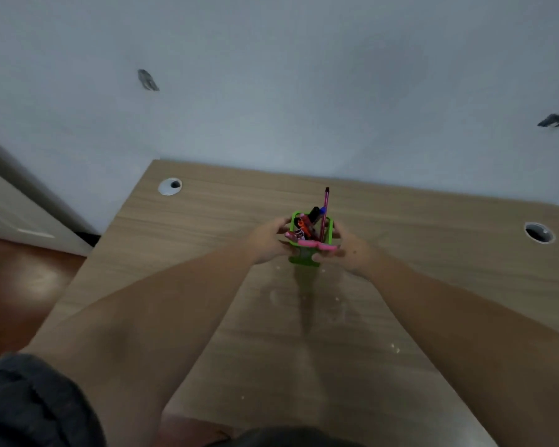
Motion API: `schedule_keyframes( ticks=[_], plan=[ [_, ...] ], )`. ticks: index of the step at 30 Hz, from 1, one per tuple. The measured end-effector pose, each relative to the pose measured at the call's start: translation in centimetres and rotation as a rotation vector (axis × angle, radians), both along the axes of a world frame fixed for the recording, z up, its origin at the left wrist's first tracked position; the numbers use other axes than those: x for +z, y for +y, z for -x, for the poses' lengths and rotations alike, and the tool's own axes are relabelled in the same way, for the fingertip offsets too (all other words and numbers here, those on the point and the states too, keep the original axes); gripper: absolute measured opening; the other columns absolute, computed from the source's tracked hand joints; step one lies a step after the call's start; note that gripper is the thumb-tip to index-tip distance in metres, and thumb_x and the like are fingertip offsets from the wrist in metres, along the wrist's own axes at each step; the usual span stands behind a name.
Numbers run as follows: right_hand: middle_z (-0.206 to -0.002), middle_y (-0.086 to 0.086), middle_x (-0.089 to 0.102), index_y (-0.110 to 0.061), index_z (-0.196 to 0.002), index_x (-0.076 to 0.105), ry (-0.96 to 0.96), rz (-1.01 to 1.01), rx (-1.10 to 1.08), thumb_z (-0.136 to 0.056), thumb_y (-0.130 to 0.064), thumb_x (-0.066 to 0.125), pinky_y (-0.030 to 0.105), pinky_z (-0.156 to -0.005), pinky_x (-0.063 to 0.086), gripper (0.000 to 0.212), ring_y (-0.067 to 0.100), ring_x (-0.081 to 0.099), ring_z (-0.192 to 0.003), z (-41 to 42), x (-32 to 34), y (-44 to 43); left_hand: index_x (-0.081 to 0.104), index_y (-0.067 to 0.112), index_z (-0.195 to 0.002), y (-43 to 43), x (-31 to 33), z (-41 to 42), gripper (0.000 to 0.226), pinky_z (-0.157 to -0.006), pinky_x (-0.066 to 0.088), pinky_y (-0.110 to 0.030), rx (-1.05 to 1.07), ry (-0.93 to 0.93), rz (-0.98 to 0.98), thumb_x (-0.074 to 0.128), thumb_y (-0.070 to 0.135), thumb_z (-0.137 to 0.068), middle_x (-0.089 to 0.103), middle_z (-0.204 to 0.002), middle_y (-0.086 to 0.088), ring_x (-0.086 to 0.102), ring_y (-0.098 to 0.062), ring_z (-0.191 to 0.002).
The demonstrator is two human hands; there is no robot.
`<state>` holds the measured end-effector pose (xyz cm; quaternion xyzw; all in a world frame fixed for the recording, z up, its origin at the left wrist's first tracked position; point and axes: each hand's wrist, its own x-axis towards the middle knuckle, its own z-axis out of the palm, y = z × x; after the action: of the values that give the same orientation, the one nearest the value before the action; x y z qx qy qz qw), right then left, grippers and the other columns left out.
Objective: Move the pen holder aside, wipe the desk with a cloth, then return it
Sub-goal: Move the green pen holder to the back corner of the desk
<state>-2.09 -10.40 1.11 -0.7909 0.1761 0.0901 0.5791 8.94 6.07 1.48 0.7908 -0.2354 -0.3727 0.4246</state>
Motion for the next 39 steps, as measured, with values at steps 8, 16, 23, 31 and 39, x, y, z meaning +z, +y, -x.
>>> schedule_keyframes(
  ticks=[8, 16, 23, 31, 39],
  plan=[
    [-0.128, 0.008, 0.048, -0.008, -0.141, 0.032, 0.017, -0.148, 0.002, -0.075, 0.013, 0.066, 0.006, -0.056, 0.048, 0.078, 0.000, 0.055, -0.082, -10.9, 0.0, 4.2, 0.039, 0.020, -0.141, 4.8, 1.3, -8.3, 0.066, -0.076, 0.040, -0.006, 0.053, -0.110, 0.005, 0.065, 0.003, -0.083, 0.061, -0.121, -0.002, 0.051, -0.011, -0.109],
    [-0.138, 0.010, 0.047, -0.012, -0.142, 0.031, -0.007, -0.102, 0.060, -0.075, 0.007, 0.069, 0.034, -0.089, 0.052, 0.080, 0.027, 0.054, -0.117, -20.8, -2.1, 8.2, 0.046, 0.019, -0.135, 9.2, -1.4, -17.4, 0.056, -0.096, 0.039, -0.024, 0.100, -0.143, 0.001, 0.064, 0.006, -0.084, 0.062, -0.126, -0.004, 0.054, -0.014, -0.117],
    [-0.135, 0.014, 0.052, -0.006, -0.137, 0.038, -0.071, -0.116, 0.024, -0.076, 0.009, 0.068, 0.007, -0.068, 0.050, 0.070, 0.024, 0.055, -0.117, -26.9, -3.6, 10.8, 0.055, 0.022, -0.125, 11.0, -3.5, -23.6, 0.045, -0.071, 0.039, -0.004, 0.170, -0.203, 0.018, 0.066, 0.008, -0.083, 0.063, -0.109, 0.006, 0.053, -0.007, -0.109],
    [-0.133, 0.016, 0.053, -0.004, -0.136, 0.038, -0.066, -0.136, -0.007, -0.075, 0.013, 0.066, 0.031, -0.094, 0.048, 0.069, 0.028, 0.054, -0.120, -30.0, -5.1, 11.5, 0.050, 0.022, -0.132, 11.2, -5.7, -26.2, 0.051, -0.087, 0.037, -0.015, 0.212, -0.216, 0.058, 0.061, 0.006, -0.085, 0.062, -0.122, 0.003, 0.051, -0.005, -0.113],
    [-0.142, 0.008, 0.042, -0.013, -0.146, 0.021, -0.045, -0.003, 0.044, -0.073, 0.000, 0.075, 0.021, -0.097, 0.044, 0.091, 0.022, 0.044, -0.130, -29.8, -6.0, 11.4, 0.051, 0.026, -0.127, 11.1, -6.5, -25.8, 0.048, -0.082, 0.041, -0.015, 0.297, -0.191, 0.036, 0.061, 0.008, -0.084, 0.061, -0.115, 0.005, 0.054, -0.016, -0.116]
  ],
)
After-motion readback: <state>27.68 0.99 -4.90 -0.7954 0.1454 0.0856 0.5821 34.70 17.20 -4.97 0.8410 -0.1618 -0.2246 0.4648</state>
